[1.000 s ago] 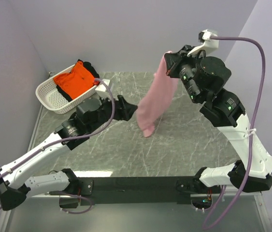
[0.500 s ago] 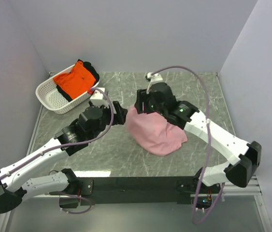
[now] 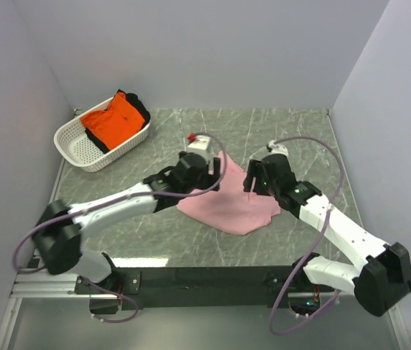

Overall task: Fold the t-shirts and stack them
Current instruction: Flatten the tshirt out

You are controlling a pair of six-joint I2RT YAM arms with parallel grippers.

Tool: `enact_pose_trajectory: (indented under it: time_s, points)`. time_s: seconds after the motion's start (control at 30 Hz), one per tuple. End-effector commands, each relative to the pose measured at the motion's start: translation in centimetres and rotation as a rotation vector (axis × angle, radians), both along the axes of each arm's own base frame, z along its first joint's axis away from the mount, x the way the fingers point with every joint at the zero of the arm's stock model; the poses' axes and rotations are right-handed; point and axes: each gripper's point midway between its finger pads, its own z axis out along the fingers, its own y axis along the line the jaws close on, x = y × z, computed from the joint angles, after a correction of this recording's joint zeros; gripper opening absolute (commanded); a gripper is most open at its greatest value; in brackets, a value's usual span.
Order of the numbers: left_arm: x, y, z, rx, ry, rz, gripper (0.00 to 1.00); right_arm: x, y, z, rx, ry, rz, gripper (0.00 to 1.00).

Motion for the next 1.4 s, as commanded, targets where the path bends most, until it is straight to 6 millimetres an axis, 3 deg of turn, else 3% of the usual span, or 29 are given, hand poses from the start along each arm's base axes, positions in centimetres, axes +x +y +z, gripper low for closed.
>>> enact_pose_trajectory:
  time_s: [0.0,0.03,0.13,0.37,0.7,0.9,1.0,1.1,1.17,1.23,1.3,1.37]
  points:
    - [2.3,-4.2,1.6,-0.008,-0.047,-0.068,0.83,0.4,-1.5,1.2,0.099,-0.066,-0.072,0.75]
    - [3.0,-4.8,-0.5,0.038,-0.021,-0.061,0.84,0.3,-1.7,1.2,0.108,-0.066,-0.073,0.75]
    - [4.8,-5.6,-1.0,0.085,-0.038,-0.029,0.84,-0.2,-2.7,0.9,0.118,-0.071,-0.093,0.75]
    - [7.0,-8.6,-5.8,0.179,0.014,-0.072,0.84,-1.1,-3.9,0.2,0.125,-0.070,-0.114,0.75]
    - [9.3,-8.5,-8.7,0.174,0.044,-0.087,0.82,-1.5,-3.8,0.1,0.137,-0.069,-0.094,0.75]
    - [9.8,-8.8,-9.7,0.160,0.059,-0.116,0.65,-1.7,-3.9,-0.2,0.136,-0.061,-0.094,0.74]
    - [10.0,-9.0,-10.3,0.161,0.078,-0.123,0.61,-1.8,-3.9,-0.4,0.132,-0.056,-0.093,0.75]
    - [10.1,-9.0,-10.1,0.145,0.074,-0.114,0.34,-1.9,-4.2,-0.3,0.128,-0.063,-0.103,0.75]
    - [10.0,-8.8,-9.4,0.129,0.063,-0.106,0.23,-2.0,-4.5,-0.4,0.120,-0.064,-0.112,0.74]
    - [9.9,-8.6,-8.5,0.116,0.054,-0.105,0.04,-2.0,-4.5,-0.5,0.119,-0.061,-0.111,0.74]
    - [9.9,-8.0,-7.7,0.111,0.053,-0.092,0.01,-1.8,-4.4,-0.4,0.120,-0.064,-0.111,0.74]
    - [9.7,-6.4,-5.3,0.093,0.015,-0.043,0.00,-1.8,-4.4,-0.5,0.116,-0.055,-0.111,0.74]
